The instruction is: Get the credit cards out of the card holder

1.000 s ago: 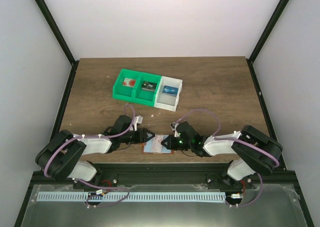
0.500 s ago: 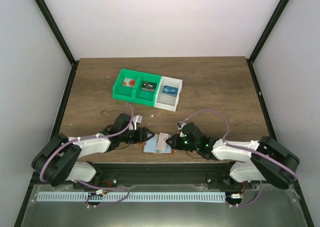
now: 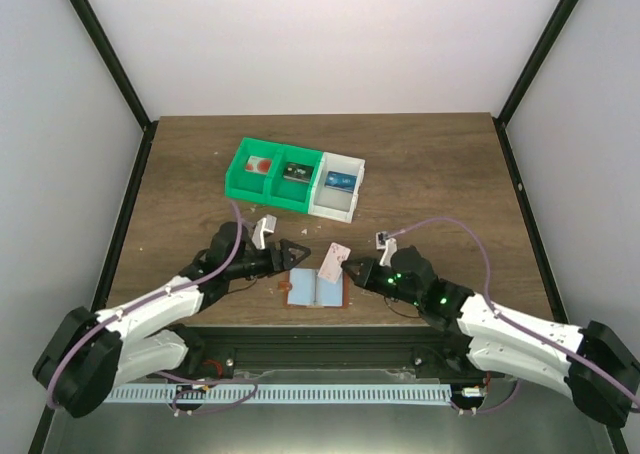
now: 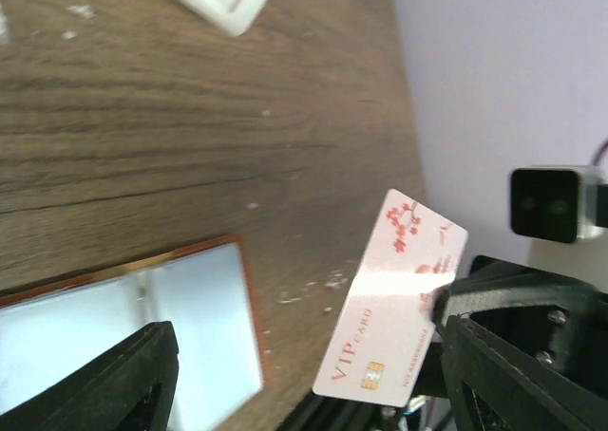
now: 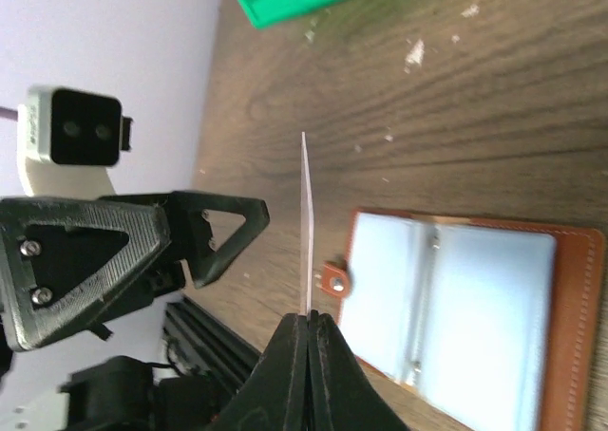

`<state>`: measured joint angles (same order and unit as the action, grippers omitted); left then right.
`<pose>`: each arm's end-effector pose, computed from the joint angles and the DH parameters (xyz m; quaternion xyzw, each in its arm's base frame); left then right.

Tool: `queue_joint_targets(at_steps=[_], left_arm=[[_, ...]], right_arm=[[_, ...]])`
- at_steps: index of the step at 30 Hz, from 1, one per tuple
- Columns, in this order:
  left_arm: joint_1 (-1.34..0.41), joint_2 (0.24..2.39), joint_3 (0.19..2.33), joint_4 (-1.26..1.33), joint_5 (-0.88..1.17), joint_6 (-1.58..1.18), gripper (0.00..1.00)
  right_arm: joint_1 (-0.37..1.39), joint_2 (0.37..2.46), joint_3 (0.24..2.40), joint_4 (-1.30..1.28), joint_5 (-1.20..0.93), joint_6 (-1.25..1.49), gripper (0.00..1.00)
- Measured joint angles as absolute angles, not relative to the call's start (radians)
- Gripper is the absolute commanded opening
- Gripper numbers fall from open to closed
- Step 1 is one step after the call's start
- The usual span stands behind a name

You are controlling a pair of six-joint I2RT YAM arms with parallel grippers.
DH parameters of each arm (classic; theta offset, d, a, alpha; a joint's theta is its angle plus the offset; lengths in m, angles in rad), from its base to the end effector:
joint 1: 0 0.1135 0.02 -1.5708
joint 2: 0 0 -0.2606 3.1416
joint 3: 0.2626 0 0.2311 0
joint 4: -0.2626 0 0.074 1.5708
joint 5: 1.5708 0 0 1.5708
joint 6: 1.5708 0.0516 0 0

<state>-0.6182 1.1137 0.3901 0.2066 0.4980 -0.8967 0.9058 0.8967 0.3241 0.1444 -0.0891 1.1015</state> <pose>0.1615 -0.1451 0.1856 0.0065 0.8468 -0.4896 0.2077 0.1146 0.1535 0.1945 0.0581 0.8387 0.4757 0.2586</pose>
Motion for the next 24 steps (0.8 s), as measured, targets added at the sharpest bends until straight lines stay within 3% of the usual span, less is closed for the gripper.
queue_joint_targets(at_steps=[11, 24], left_arm=[[-0.618, 0.918, 0.264, 0.438, 0.549, -1.150, 0.70], [-0.621, 1.028, 0.177, 0.934, 0.612, -1.470, 0.60]], right_arm=[[0.906, 0.766, 0.319, 0.238, 0.023, 1.207, 0.01], [0.906, 0.903, 0.378, 0.430, 0.061, 1.280, 0.00]])
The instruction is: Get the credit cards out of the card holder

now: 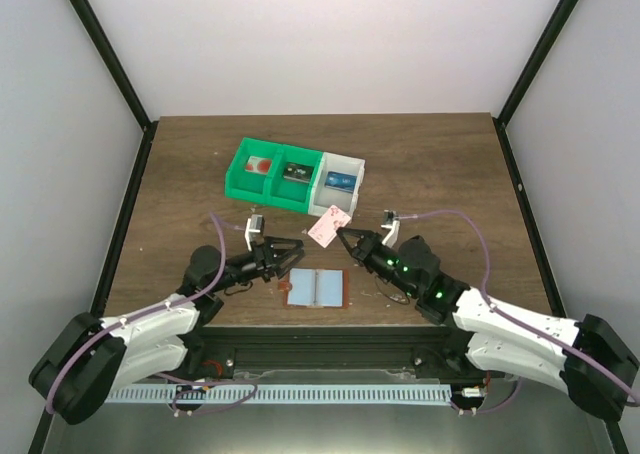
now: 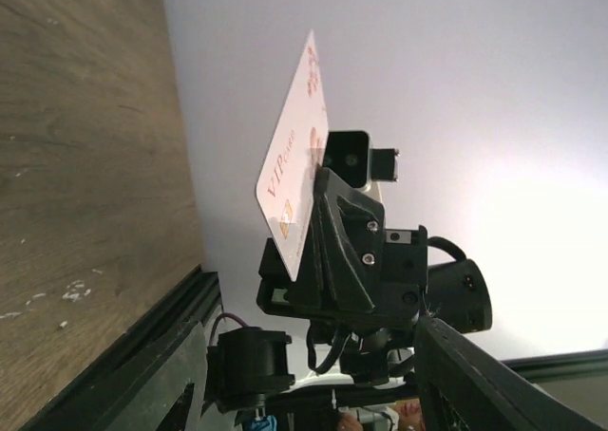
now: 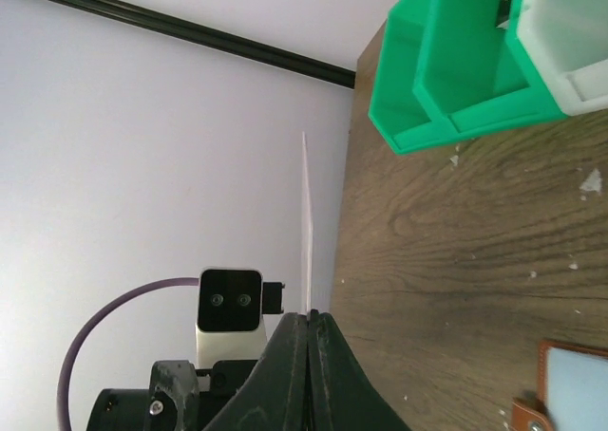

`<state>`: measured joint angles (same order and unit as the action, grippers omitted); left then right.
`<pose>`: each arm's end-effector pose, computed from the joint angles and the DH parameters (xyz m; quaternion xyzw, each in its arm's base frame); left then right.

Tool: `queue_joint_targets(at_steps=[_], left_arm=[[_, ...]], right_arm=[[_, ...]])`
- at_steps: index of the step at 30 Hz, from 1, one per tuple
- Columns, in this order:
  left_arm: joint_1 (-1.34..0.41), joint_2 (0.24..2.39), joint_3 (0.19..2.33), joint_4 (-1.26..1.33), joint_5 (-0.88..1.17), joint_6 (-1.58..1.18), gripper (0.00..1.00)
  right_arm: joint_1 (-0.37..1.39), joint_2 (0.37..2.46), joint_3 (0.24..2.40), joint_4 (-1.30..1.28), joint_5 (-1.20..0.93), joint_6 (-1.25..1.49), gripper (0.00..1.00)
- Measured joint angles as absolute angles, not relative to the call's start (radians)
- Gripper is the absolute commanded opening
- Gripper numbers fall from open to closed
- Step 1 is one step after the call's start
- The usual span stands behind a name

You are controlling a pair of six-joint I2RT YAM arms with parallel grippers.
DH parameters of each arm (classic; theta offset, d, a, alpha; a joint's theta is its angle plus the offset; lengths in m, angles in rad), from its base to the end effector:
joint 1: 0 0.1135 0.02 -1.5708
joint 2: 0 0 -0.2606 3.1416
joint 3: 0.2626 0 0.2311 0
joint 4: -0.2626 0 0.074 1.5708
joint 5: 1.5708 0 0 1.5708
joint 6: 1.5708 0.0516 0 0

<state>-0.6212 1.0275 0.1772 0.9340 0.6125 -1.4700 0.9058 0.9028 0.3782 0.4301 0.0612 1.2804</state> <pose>0.1400 -0.1367 0.2182 -0.0635 0.6795 -0.7096 0.1753 0.1301 0.1607 0.2464 0.1579 0.7226 0.5869 0.3293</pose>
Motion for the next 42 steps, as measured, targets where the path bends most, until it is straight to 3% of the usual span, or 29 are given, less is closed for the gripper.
queue_joint_targets(at_steps=[10, 17, 23, 29, 37, 40, 42], left_arm=[[-0.623, 1.133, 0.166, 1.094, 0.614, -1.543, 0.50], [-0.623, 1.211, 0.168, 1.155, 0.613, -1.558, 0.30], [-0.624, 1.286, 0.169, 1.250, 0.606, -1.576, 0.27], [-0.624, 1.414, 0.167, 1.408, 0.603, -1.626, 0.13], [-0.625, 1.536, 0.159, 1.512, 0.605, -1.676, 0.12], [-0.626, 1.543, 0.154, 1.517, 0.604, -1.680, 0.00], [-0.626, 1.542, 0.154, 1.523, 0.601, -1.682, 0.00]], right_arm=[[0.907, 1.027, 0.398, 0.528, 0.018, 1.323, 0.01], [0.907, 1.039, 0.398, 0.552, 0.004, 1.333, 0.00], [0.907, 1.055, 0.398, 0.569, -0.002, 1.344, 0.00], [0.907, 1.055, 0.398, 0.570, -0.006, 1.344, 0.00], [0.907, 1.073, 0.393, 0.569, -0.021, 1.345, 0.00], [0.907, 1.072, 0.390, 0.564, -0.023, 1.344, 0.00], [0.906, 1.070, 0.389, 0.558, -0.020, 1.343, 0.00]])
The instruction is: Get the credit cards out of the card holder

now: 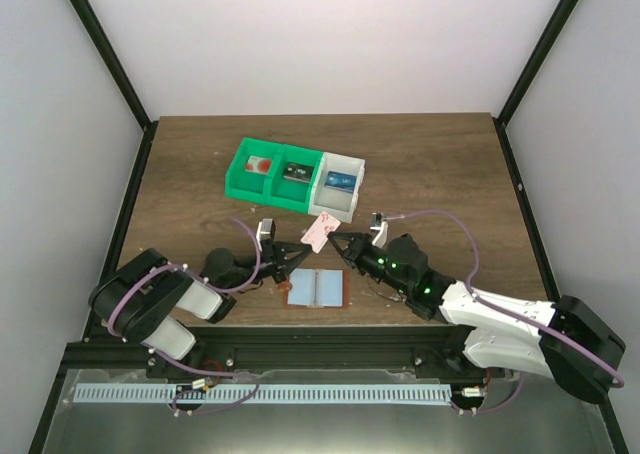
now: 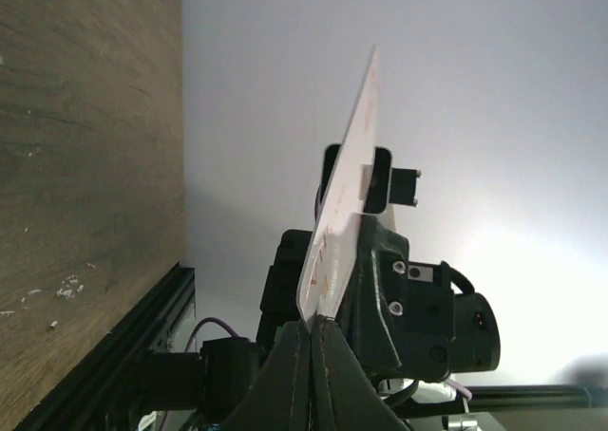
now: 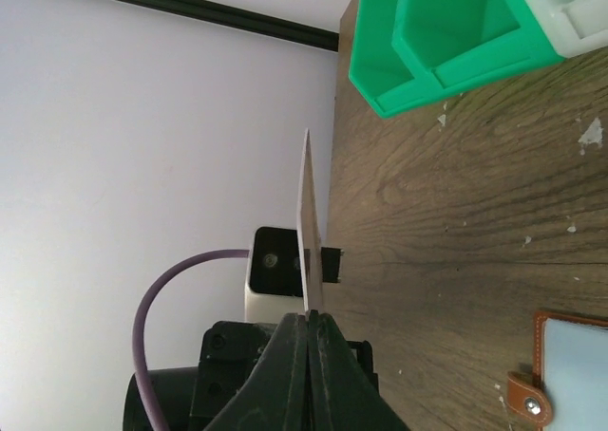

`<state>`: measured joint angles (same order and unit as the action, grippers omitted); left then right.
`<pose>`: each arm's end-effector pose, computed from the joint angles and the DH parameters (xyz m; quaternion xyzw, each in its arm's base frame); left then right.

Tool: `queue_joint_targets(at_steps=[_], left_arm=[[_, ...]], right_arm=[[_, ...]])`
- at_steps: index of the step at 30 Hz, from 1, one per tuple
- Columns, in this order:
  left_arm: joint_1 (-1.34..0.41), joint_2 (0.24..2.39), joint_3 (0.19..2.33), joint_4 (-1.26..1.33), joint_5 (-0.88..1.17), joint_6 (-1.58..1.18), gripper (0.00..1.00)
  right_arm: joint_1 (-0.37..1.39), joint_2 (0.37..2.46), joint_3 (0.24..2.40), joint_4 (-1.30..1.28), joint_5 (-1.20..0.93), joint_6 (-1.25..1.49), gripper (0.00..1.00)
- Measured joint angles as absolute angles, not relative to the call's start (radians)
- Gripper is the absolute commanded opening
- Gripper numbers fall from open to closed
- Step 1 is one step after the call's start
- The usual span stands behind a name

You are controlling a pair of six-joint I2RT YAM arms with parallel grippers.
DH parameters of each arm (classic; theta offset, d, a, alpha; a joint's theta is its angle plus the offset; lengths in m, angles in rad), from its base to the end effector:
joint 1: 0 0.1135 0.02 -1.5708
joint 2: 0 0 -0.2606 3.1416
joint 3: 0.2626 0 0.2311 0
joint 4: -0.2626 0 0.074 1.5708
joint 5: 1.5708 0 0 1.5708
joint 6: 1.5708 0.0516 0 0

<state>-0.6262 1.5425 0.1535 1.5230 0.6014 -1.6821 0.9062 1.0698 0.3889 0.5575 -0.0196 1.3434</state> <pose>0.1672 -0.1570 0.1809 -0.1241 0.6554 -0.7365 0.1127 0.1415 0.1822 0.2327 0.1562 0.7329 0.6005 0.2790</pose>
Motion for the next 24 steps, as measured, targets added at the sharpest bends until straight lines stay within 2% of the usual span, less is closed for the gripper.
queue_joint_targets(at_steps=[5, 9, 12, 15, 19, 21, 24], left_arm=[[-0.627, 1.534, 0.154, 1.525, 0.602, -1.670, 0.00], [-0.628, 1.509, 0.155, 1.525, 0.603, -1.651, 0.11], [-0.628, 1.486, 0.155, 1.523, 0.595, -1.633, 0.14], [-0.628, 1.460, 0.162, 1.518, 0.592, -1.613, 0.08], [-0.628, 1.425, 0.171, 1.500, 0.589, -1.584, 0.06], [-0.628, 1.408, 0.171, 1.481, 0.588, -1.570, 0.00], [-0.629, 1.384, 0.171, 1.456, 0.587, -1.550, 0.00]], right_arm=[[0.905, 1.059, 0.376, 0.551, -0.013, 1.343, 0.00], [0.905, 1.038, 0.371, 0.551, -0.014, 1.343, 0.00], [0.906, 1.018, 0.371, 0.552, -0.017, 1.342, 0.00], [0.907, 1.007, 0.371, 0.555, -0.020, 1.341, 0.00], [0.907, 1.005, 0.371, 0.561, -0.023, 1.341, 0.00], [0.907, 1.000, 0.371, 0.566, -0.027, 1.341, 0.01], [0.907, 0.993, 0.371, 0.571, -0.031, 1.341, 0.01]])
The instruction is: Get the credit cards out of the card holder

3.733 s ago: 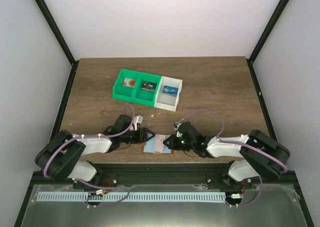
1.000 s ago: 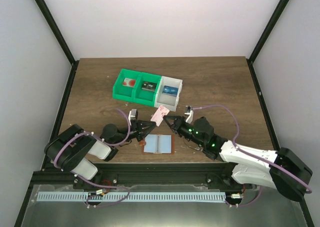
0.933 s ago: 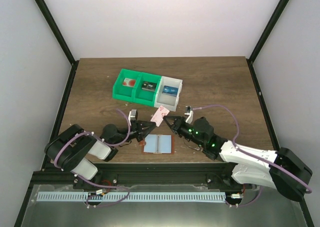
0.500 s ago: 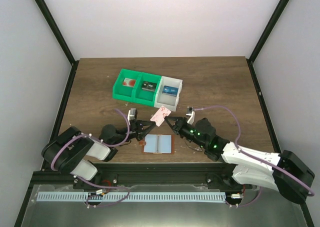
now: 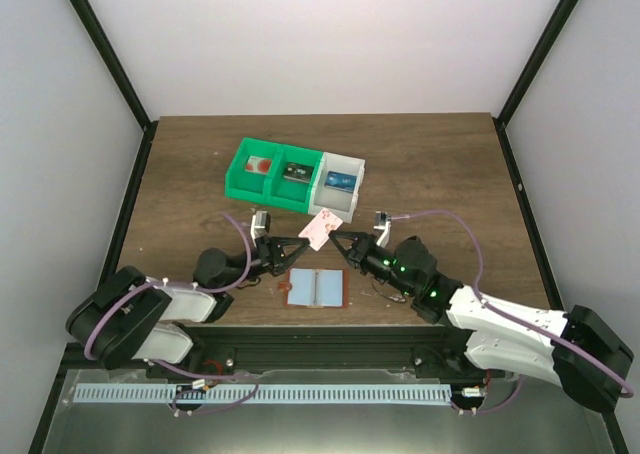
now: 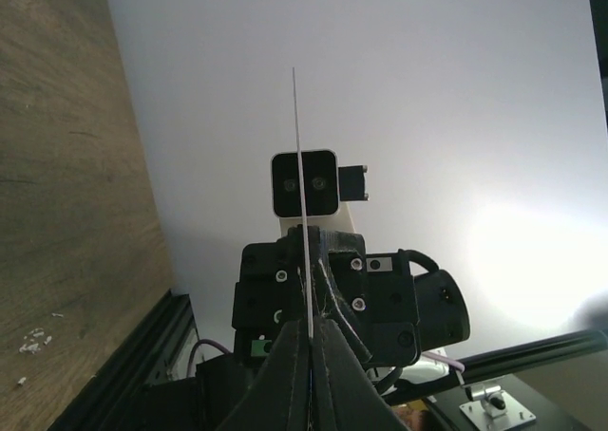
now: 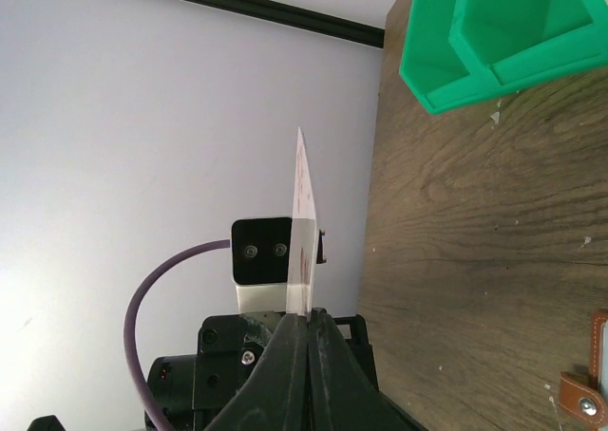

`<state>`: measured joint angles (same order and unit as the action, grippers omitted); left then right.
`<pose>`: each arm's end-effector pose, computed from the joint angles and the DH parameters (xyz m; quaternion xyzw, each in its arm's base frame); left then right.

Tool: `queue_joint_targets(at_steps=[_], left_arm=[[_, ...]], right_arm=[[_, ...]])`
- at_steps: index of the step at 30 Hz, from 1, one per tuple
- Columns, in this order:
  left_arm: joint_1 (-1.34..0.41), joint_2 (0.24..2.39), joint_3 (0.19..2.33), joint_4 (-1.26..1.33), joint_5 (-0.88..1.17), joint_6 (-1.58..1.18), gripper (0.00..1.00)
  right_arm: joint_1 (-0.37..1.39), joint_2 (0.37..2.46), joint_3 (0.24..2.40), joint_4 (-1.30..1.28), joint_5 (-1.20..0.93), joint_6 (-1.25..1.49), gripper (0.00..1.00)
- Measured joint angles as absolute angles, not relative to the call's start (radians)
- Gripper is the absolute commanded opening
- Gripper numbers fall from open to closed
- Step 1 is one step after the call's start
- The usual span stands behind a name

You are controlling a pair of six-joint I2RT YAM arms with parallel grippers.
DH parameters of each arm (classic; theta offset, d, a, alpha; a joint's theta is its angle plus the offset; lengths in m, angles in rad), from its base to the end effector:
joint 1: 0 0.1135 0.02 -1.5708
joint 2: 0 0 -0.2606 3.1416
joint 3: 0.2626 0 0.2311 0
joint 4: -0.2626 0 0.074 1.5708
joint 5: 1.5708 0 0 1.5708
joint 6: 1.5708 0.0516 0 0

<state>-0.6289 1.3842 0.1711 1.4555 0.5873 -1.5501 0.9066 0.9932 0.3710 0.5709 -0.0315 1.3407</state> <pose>0.1607 -0.1523 0.2096 -0.0581 0.6299 -0.7507 0.1908 0.1340 0.1738 0.2441 0.1455 0.7102 0.6259 0.2875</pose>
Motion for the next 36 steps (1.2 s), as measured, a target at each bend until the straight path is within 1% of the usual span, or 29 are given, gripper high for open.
queue_joint_targets(at_steps=[2, 4, 6, 8, 11, 16, 21, 23, 25, 28, 32, 36], left_arm=[[-0.629, 1.369, 0.171, 1.439, 0.587, -1.539, 0.00], [-0.629, 1.348, 0.171, 1.412, 0.587, -1.525, 0.00], [-0.626, 1.320, 0.171, 1.387, 0.582, -1.506, 0.00], [-0.614, 1.287, 0.171, 1.359, 0.581, -1.485, 0.00], [-0.577, 1.224, 0.186, 1.253, 0.600, -1.436, 0.00], [-0.458, 1.127, 0.290, 0.934, 0.685, -1.298, 0.00], [-0.291, 1.048, 0.488, 0.487, 0.770, -1.069, 0.00], [-0.213, 1.043, 0.581, 0.318, 0.797, -0.965, 0.00], [-0.131, 1.048, 0.665, 0.167, 0.834, -0.867, 0.00], [-0.045, 1.069, 0.746, 0.008, 0.886, -0.755, 0.00], [-0.025, 1.095, 0.796, -0.154, 0.961, -0.639, 0.00], [-0.041, 1.092, 0.803, -0.268, 1.025, -0.556, 0.00]], right_arm=[[0.907, 0.990, 0.371, 0.571, -0.036, 1.341, 0.05], [0.907, 0.988, 0.371, 0.571, -0.043, 1.339, 0.13], [0.907, 0.984, 0.367, 0.568, -0.050, 1.324, 0.23], [0.907, 0.972, 0.361, 0.547, -0.057, 1.306, 0.35], [0.907, 0.927, 0.359, 0.468, -0.049, 1.269, 0.49], [0.908, 0.779, 0.348, 0.345, -0.016, 1.210, 0.66], [0.907, 0.661, 0.332, 0.255, 0.017, 1.175, 0.84], [0.907, 0.632, 0.329, 0.223, 0.024, 1.155, 0.86], [0.908, 0.614, 0.329, 0.195, 0.028, 1.129, 0.87], [0.908, 0.604, 0.330, 0.167, 0.025, 1.058, 0.86], [0.907, 0.625, 0.380, 0.086, -0.006, 0.898, 0.86], [0.889, 0.704, 0.564, -0.031, -0.051, 0.713, 0.83]])
